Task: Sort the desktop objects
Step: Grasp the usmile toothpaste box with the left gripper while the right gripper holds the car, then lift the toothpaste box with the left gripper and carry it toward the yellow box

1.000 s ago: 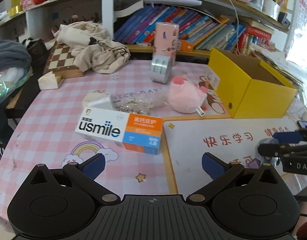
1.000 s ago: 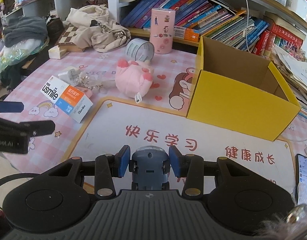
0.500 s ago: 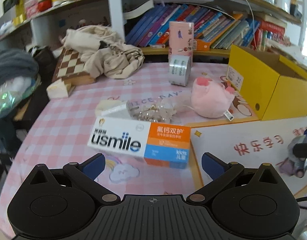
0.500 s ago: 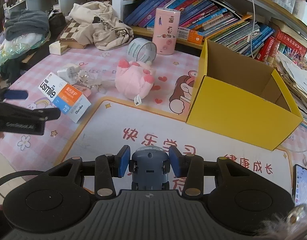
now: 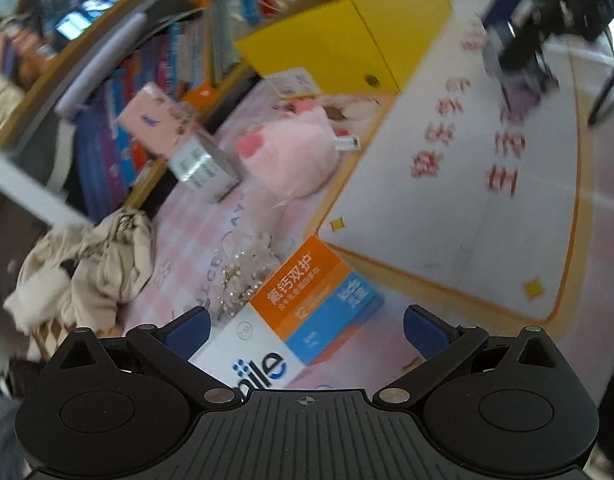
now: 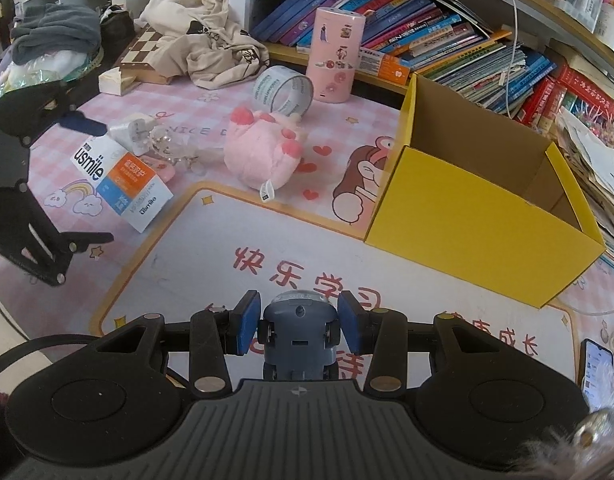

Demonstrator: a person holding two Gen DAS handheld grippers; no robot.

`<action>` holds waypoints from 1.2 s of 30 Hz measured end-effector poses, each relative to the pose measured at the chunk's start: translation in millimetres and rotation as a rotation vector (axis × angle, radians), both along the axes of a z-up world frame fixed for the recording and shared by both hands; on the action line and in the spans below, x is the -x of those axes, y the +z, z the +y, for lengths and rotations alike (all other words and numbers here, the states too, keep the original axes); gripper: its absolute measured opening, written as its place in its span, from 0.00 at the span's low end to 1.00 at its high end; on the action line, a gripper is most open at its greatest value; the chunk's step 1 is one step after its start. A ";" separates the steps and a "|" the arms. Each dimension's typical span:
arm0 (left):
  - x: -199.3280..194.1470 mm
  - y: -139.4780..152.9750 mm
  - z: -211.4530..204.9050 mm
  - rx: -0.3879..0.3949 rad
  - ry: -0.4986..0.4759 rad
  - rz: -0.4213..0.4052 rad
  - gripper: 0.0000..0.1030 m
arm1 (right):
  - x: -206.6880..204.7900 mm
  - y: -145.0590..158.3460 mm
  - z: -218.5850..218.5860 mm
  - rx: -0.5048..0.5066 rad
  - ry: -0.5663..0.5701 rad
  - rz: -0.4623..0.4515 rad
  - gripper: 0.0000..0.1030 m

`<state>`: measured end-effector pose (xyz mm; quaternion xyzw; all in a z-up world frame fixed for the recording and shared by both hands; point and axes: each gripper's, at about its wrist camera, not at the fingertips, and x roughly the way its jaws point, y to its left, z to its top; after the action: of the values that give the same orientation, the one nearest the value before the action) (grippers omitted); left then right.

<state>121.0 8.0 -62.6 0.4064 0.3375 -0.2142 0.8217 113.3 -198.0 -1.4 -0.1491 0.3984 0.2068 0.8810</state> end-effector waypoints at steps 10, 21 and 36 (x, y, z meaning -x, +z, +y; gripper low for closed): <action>-35.1 -10.2 9.7 0.019 0.034 0.096 0.91 | 1.8 -2.1 -11.3 -0.002 -0.035 0.011 0.39; -15.9 5.0 -14.4 0.198 0.152 0.231 0.58 | 3.1 -2.0 -19.2 -0.015 -0.047 0.011 0.39; 3.1 -0.6 -46.4 0.352 0.259 0.323 0.55 | -0.3 -7.9 -17.8 -0.029 0.007 0.040 0.39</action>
<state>117.8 -38.4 -63.2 0.1714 0.4707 -0.2247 0.8358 113.5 -215.9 -9.3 -0.1336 0.4125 0.2186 0.8742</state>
